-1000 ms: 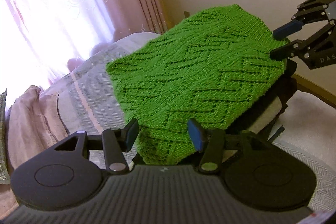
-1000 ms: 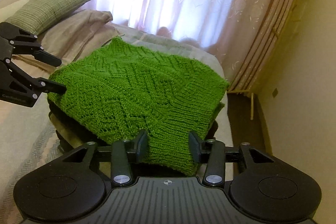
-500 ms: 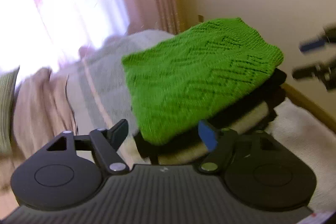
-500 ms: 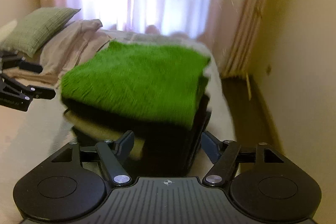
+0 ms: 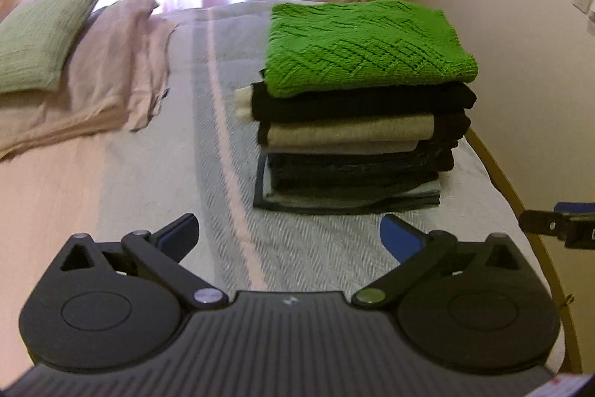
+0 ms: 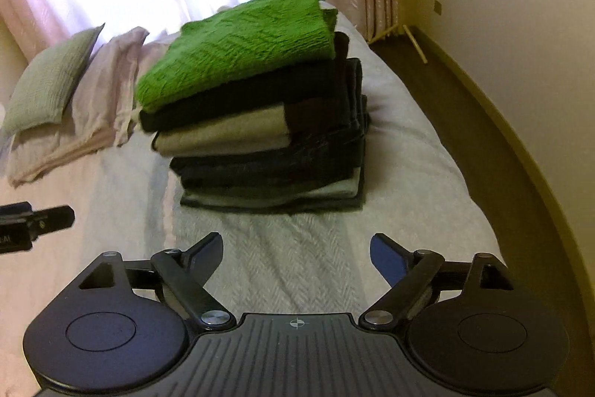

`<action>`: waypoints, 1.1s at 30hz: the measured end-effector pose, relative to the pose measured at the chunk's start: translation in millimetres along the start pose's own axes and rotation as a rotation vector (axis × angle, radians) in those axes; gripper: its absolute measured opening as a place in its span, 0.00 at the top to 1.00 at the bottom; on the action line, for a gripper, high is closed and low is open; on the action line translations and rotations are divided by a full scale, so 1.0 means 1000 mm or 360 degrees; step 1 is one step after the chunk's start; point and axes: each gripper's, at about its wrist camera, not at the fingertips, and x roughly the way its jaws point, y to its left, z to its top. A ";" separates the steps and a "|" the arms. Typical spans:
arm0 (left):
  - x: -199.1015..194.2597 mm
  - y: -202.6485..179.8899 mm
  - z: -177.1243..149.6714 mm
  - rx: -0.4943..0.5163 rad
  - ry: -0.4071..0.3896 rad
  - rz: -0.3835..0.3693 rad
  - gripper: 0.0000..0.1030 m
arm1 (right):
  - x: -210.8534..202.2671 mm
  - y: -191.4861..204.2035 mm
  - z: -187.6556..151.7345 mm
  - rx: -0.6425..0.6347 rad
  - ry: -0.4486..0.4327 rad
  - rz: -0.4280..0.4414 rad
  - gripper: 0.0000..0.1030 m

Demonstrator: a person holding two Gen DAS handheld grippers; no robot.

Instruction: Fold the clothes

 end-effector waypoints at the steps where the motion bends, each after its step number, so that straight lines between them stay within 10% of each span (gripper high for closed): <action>1: -0.008 0.001 -0.003 -0.0023 -0.0004 0.0014 0.01 | -0.006 0.004 -0.001 -0.0020 -0.0004 -0.0003 0.18; 33: -0.145 0.001 -0.060 0.0012 -0.0030 -0.0095 0.01 | -0.137 0.072 -0.053 -0.0031 -0.0137 -0.0128 0.18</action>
